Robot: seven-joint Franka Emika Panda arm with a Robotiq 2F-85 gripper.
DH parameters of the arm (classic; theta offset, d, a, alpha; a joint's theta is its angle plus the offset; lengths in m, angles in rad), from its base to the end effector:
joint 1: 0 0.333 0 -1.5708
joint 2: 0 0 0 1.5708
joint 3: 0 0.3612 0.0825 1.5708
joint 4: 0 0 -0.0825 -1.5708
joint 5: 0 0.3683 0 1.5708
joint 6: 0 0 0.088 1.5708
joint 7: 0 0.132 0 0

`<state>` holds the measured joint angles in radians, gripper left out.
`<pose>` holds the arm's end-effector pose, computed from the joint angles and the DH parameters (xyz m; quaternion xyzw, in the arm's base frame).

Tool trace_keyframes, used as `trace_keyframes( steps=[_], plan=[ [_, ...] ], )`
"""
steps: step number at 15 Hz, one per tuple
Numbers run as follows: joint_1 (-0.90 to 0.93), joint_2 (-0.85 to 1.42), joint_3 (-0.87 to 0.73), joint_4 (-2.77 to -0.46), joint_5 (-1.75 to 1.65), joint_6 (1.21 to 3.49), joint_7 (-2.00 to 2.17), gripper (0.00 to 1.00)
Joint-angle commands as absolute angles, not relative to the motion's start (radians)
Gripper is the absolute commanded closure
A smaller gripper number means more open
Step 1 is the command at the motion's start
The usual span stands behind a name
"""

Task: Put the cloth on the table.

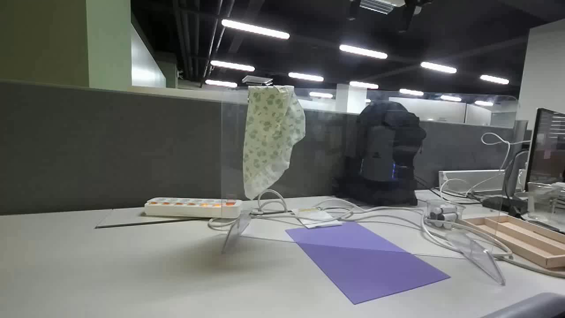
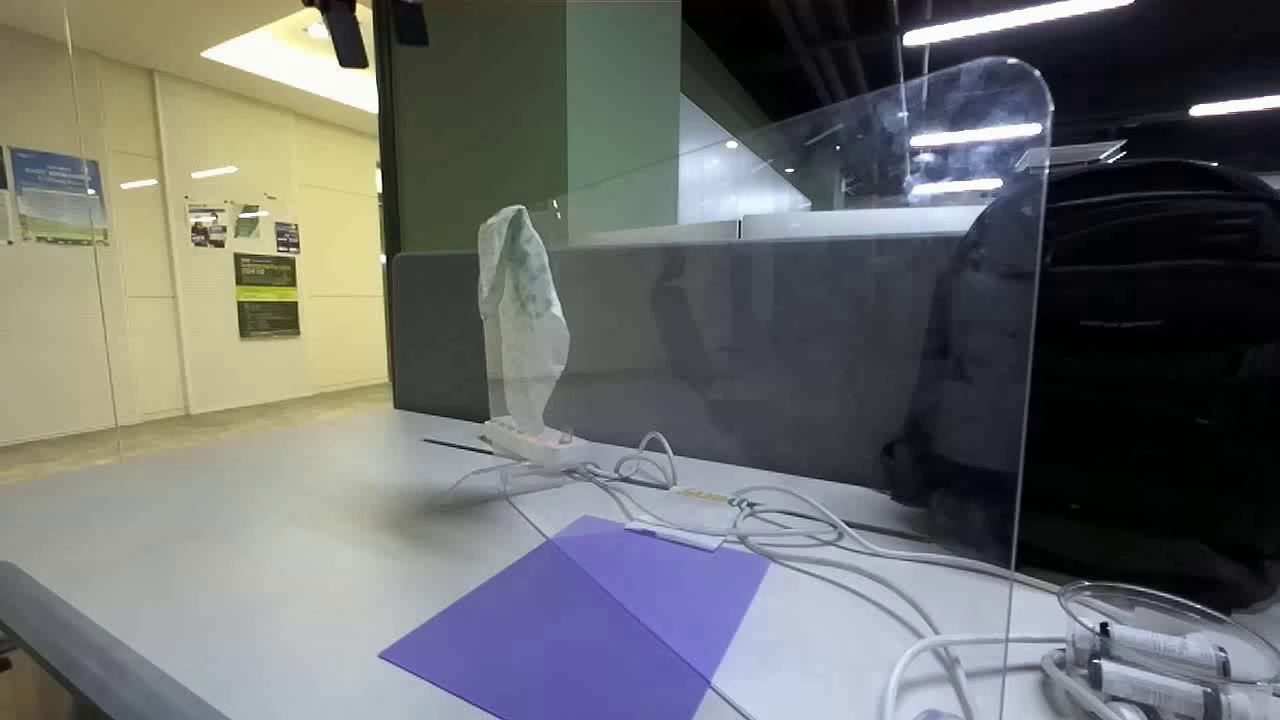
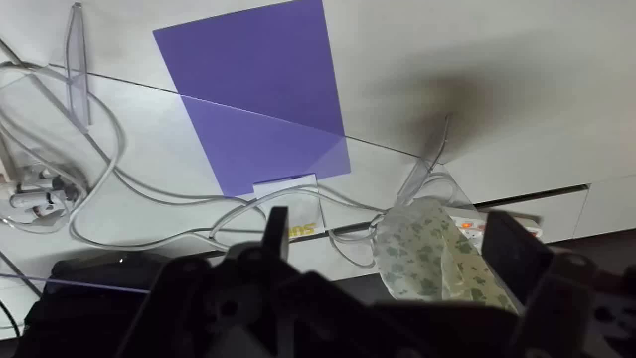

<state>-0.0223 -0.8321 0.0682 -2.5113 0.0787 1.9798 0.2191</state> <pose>0.2865 0.0260 0.5786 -0.9834 0.1028 -0.1466 0.0311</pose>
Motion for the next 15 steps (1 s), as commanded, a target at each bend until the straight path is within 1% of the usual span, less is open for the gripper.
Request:
trace_keyframes(
  steps=[1,3,7,10,12,13,15],
  plan=[
    [-0.025,-0.831,0.07,-2.51,0.08,1.978,0.214,0.0],
    [-0.025,-0.83,0.07,-2.511,0.08,1.978,0.213,0.0],
    [-0.025,-0.81,0.077,-2.527,0.092,2.068,0.225,0.0],
    [-0.011,-0.803,0.093,-2.53,0.106,2.085,0.233,0.0],
    [-0.001,-0.789,0.096,-2.524,0.114,2.07,0.231,0.0],
    [-0.021,-0.824,0.075,-2.515,0.089,2.008,0.212,0.0],
    [-0.018,-0.813,0.081,-2.517,0.09,2.019,0.213,0.0]
  ],
)
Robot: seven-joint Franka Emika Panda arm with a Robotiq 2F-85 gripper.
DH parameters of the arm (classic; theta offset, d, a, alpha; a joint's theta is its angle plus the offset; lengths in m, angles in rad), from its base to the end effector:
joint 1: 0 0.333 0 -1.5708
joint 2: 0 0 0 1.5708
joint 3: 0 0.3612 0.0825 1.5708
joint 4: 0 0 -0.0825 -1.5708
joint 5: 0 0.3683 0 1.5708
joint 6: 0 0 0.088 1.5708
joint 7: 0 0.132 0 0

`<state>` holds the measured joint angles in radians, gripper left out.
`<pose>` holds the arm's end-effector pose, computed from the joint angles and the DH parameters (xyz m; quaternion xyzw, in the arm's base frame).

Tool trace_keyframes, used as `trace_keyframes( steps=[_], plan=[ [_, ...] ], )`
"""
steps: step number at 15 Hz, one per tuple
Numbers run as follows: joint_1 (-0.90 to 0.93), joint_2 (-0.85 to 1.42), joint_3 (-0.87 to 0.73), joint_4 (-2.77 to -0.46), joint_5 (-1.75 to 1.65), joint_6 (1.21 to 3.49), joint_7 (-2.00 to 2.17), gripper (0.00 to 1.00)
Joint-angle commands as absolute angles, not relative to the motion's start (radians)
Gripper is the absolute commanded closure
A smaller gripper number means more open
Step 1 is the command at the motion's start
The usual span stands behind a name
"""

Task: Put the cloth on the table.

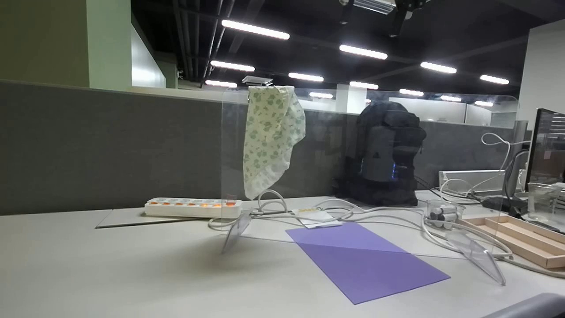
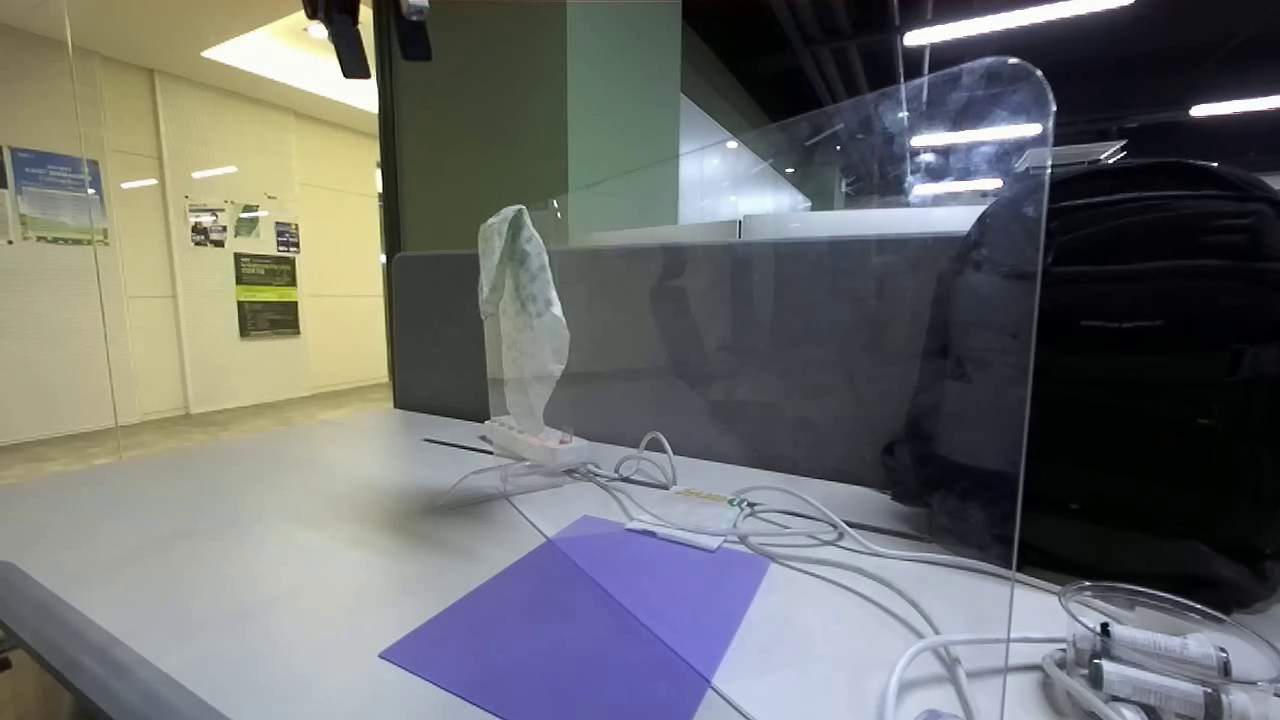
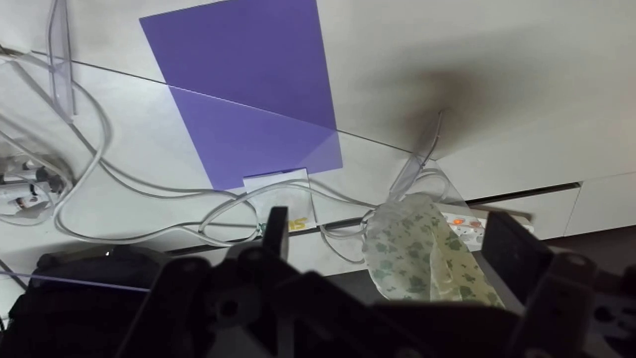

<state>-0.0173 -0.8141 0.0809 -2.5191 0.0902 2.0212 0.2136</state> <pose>0.2941 0.0328 0.5743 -0.9830 0.0948 -0.1538 0.0337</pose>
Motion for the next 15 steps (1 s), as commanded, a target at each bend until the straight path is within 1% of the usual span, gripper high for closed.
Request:
trace_keyframes(
  steps=[1,3,4,8,12,14,15],
  plan=[
    [-0.019,-0.813,0.081,-2.517,0.09,2.019,0.213,0.0],
    [-0.021,-0.815,0.079,-2.517,0.09,2.018,0.213,0.0],
    [-0.022,-0.879,0.104,-2.517,0.085,1.977,0.248,0.0],
    [-0.047,-0.931,0.178,-2.531,0.096,2.015,0.381,0.0],
    [-0.074,-0.969,0.236,-2.522,0.08,1.994,0.461,0.0],
    [-0.067,-0.971,0.241,-2.507,0.101,1.94,0.473,0.0],
    [-0.061,-0.957,0.231,-2.517,0.088,1.985,0.427,0.0]
  ],
)
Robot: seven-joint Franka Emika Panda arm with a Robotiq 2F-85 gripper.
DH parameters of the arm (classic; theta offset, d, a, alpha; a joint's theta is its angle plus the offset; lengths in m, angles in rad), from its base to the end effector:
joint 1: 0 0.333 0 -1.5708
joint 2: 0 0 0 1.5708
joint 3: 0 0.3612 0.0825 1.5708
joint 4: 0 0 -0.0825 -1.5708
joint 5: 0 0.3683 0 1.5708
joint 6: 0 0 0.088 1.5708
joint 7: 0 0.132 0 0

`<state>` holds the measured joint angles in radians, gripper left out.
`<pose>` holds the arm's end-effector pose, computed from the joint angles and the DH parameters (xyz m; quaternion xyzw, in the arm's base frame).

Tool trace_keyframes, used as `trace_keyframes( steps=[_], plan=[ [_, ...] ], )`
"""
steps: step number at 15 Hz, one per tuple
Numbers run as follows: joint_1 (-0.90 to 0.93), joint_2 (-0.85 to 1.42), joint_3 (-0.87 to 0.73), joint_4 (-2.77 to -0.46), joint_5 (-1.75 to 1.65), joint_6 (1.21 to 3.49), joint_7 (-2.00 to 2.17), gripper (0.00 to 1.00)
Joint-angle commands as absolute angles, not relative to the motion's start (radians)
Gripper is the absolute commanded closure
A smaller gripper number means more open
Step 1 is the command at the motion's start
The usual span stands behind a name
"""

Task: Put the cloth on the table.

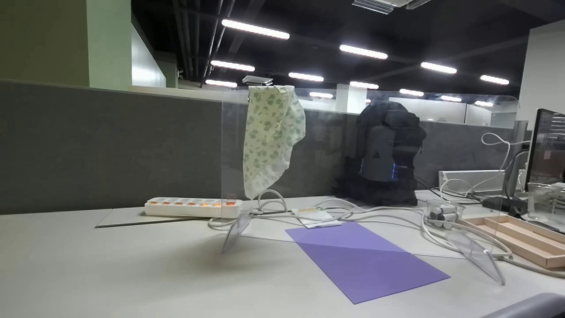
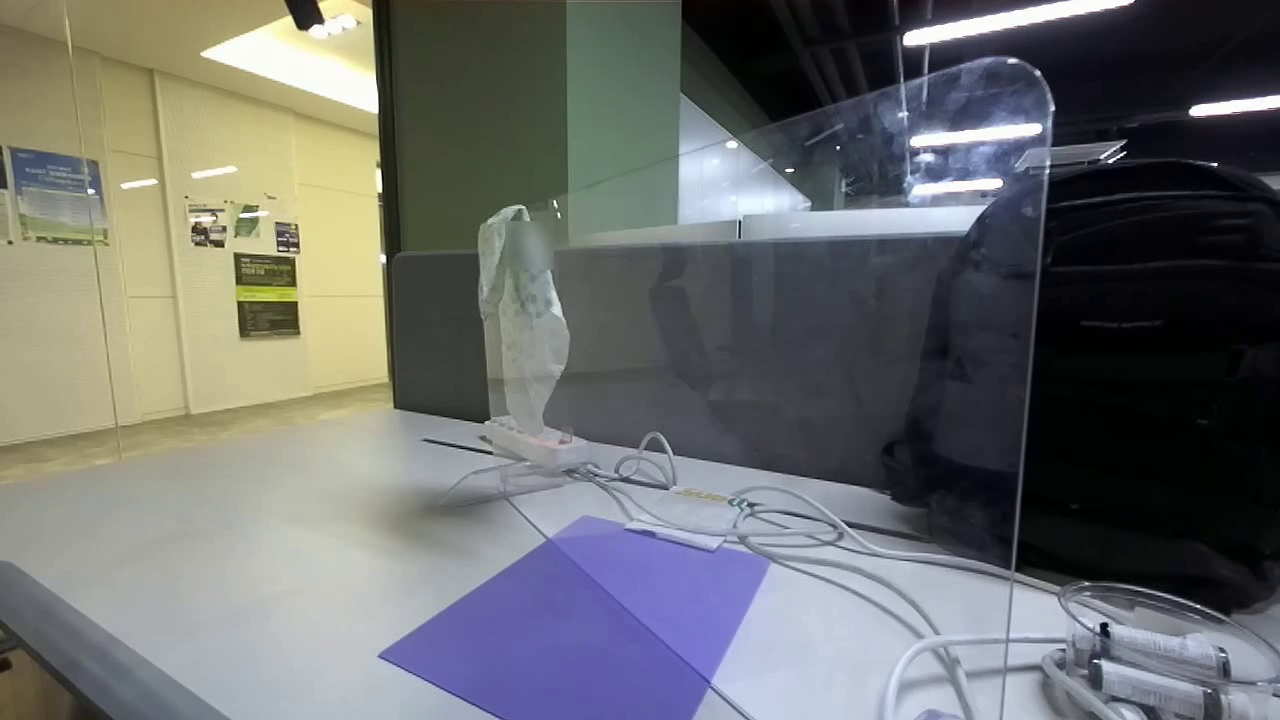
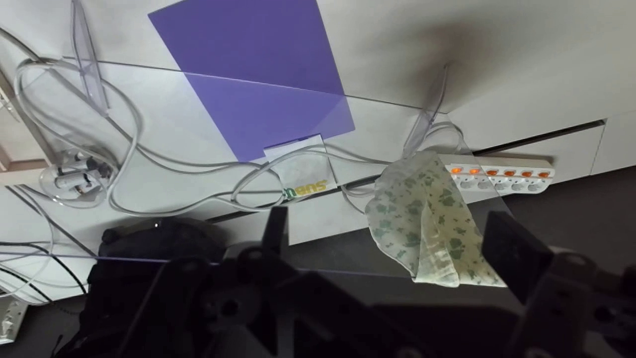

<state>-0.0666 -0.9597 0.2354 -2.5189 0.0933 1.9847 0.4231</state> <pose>0.2522 0.0782 0.6011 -0.9642 0.1617 -0.2101 0.0030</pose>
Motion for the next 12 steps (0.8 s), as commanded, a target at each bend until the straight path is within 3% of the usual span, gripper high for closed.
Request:
trace_keyframes(
  steps=[1,12],
  plan=[
    [-0.06,-0.961,0.234,-2.517,0.088,1.978,0.428,0.0],
    [-0.072,-0.947,0.251,-2.52,0.081,2.034,0.447,0.0]
  ],
)
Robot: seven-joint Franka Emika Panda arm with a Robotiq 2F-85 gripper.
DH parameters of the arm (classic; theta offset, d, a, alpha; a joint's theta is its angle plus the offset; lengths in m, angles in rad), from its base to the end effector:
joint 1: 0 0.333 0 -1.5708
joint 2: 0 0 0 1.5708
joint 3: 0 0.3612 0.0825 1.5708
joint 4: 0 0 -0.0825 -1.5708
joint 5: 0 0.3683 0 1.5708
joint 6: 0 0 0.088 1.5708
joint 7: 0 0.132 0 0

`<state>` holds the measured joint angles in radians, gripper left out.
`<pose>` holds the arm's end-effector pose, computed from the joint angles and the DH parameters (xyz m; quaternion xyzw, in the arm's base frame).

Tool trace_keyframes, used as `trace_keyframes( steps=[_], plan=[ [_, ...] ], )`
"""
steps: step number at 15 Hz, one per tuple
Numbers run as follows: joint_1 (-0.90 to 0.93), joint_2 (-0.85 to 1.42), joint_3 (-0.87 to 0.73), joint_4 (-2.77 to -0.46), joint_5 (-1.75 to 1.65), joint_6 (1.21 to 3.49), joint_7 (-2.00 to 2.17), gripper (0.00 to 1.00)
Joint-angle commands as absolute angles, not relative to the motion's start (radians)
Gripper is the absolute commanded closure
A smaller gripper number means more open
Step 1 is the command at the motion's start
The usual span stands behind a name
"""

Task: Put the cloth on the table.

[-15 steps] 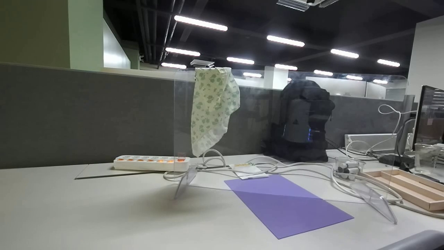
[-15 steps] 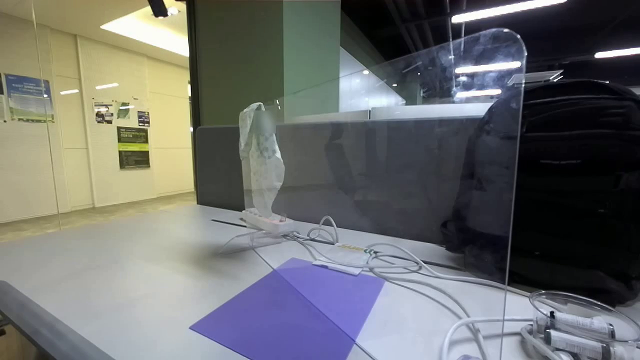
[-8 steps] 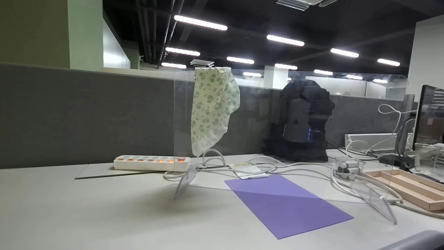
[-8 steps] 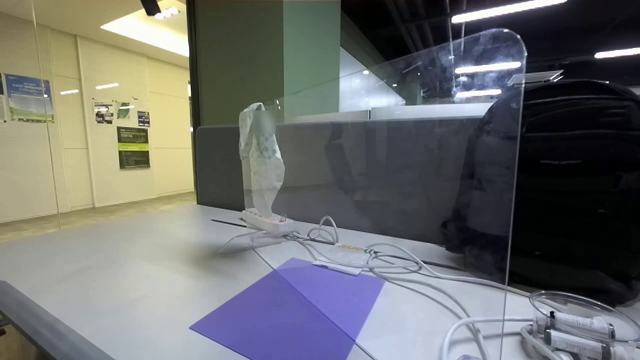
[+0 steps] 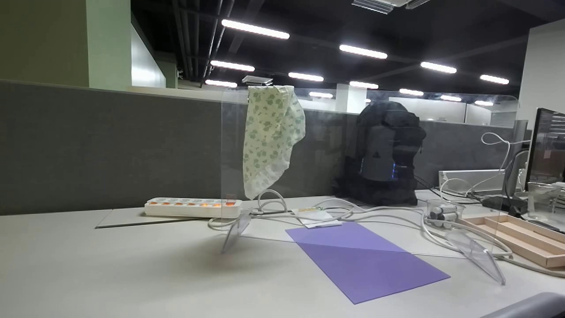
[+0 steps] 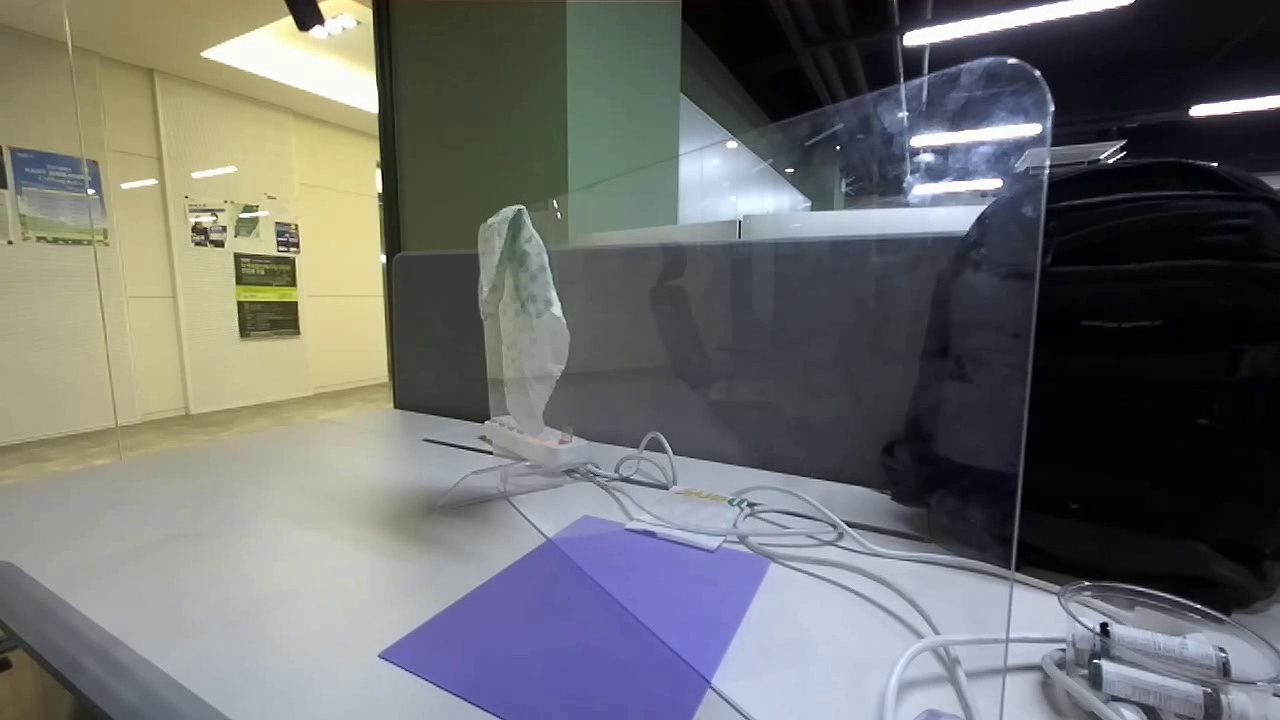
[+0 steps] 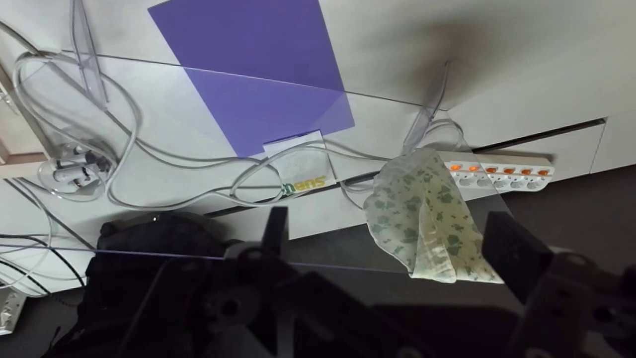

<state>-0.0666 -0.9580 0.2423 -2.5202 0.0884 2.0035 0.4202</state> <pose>0.2541 0.0805 0.6020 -0.9632 0.1566 -0.2183 0.0001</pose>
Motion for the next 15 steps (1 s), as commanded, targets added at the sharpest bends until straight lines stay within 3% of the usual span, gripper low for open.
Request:
trace_keyframes(
  steps=[1,9,15],
  plan=[
    [-0.076,-0.934,0.253,-2.518,0.079,2.043,0.448,0.0],
    [-0.099,-0.507,0.226,-2.421,0.066,2.273,0.399,0.0],
    [-0.013,-0.423,0.24,-2.409,0.037,2.428,0.357,0.0]
  ],
)
